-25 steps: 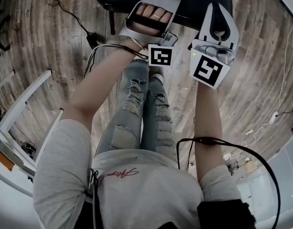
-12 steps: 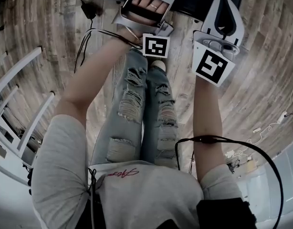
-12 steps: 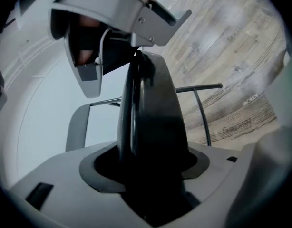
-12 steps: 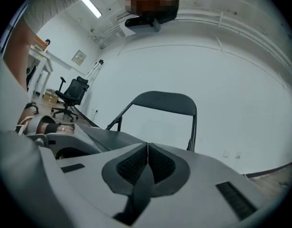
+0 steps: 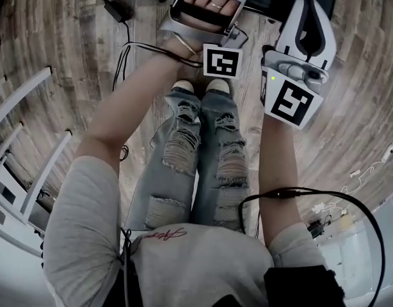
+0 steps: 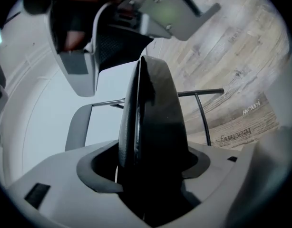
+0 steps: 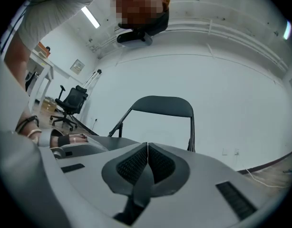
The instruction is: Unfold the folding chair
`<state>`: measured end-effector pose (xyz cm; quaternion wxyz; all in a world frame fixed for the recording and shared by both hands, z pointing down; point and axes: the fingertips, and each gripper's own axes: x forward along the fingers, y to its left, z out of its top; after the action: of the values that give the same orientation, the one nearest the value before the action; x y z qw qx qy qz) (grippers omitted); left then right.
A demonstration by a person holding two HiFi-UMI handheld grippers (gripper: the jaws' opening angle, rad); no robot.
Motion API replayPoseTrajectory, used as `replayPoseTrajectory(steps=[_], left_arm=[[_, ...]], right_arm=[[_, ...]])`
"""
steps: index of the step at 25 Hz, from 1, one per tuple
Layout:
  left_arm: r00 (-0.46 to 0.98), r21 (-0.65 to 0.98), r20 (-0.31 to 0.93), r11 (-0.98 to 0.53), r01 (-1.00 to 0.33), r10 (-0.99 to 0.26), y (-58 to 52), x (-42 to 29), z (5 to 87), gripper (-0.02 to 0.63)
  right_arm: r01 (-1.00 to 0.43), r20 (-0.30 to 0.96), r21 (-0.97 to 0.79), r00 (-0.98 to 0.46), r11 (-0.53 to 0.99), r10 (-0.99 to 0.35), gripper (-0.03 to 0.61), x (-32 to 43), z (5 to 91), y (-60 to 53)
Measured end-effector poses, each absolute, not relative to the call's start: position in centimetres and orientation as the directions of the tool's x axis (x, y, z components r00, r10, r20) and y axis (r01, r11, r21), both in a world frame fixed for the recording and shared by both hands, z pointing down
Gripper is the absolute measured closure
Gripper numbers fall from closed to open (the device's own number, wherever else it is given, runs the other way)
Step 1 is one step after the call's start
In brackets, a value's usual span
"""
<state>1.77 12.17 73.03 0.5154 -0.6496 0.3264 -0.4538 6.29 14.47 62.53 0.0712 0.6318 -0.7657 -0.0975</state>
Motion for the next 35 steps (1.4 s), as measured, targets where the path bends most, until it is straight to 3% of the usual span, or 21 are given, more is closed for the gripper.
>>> replayPoseTrajectory(steps=[6, 10, 15, 19, 22, 30, 31, 32, 33, 35], left_arm=[[0.418, -0.979, 0.177, -0.203, -0.017, -0.891, 12.1, 1.8, 71.7, 0.25], [0.44, -0.949, 0.141, -0.248, -0.196, -0.887, 13.7, 0.8, 71.8, 0.244], [0.351, -0.843, 0.196, -0.341, -0.416, -0.915, 16.4, -3.0, 69.0, 0.239], [0.281, -0.685, 0.063, -0.246, -0.686, -0.958, 18.0, -4.9, 57.8, 0.239], [0.256, -0.532, -0.002, -0.215, -0.819, -0.967, 17.6, -5.6, 47.1, 0.241], [0.332, -0.205, -0.039, -0.318, -0.926, -0.943, 19.8, -7.4, 25.4, 0.252], [0.324, -0.156, -0.042, -0.314, -0.937, -0.945, 20.4, -8.0, 23.8, 0.288], [0.313, -0.099, -0.043, -0.308, -0.946, -0.949, 21.0, -8.7, 22.5, 0.407], [0.311, -0.048, -0.046, -0.309, -0.95, -0.949, 21.4, -9.3, 21.5, 0.567], [0.345, -0.015, -0.069, -0.345, -0.938, -0.936, 22.0, -9.9, 20.0, 0.594]], right_arm=[[-0.955, -0.057, 0.217, -0.217, 0.2, -0.975, 0.561, 5.0, 62.4, 18.4], [-0.959, -0.055, 0.204, -0.214, 0.199, -0.975, 0.561, 4.4, 62.6, 20.6], [-0.961, -0.045, 0.178, -0.223, 0.212, -0.974, 0.561, 3.5, 60.1, 22.6], [-0.968, -0.05, 0.097, -0.237, 0.231, -0.97, 0.561, 3.7, 53.6, 24.4], [-0.968, -0.115, 0.142, -0.223, 0.207, -0.968, 0.561, 3.6, 45.1, 23.7], [-0.953, -0.202, 0.174, -0.28, 0.247, -0.938, 0.561, 0.0, 23.2, 22.5], [-0.949, -0.217, 0.188, -0.291, 0.252, -0.932, 0.561, -0.4, 21.0, 22.9], [-0.945, -0.23, 0.204, -0.299, 0.254, -0.926, 0.561, -0.7, 19.1, 23.2], [-0.941, -0.24, 0.221, -0.307, 0.256, -0.921, 0.561, -1.0, 17.6, 23.3], [-0.928, -0.241, 0.265, -0.326, 0.261, -0.914, 0.561, -1.5, 15.9, 23.5]])
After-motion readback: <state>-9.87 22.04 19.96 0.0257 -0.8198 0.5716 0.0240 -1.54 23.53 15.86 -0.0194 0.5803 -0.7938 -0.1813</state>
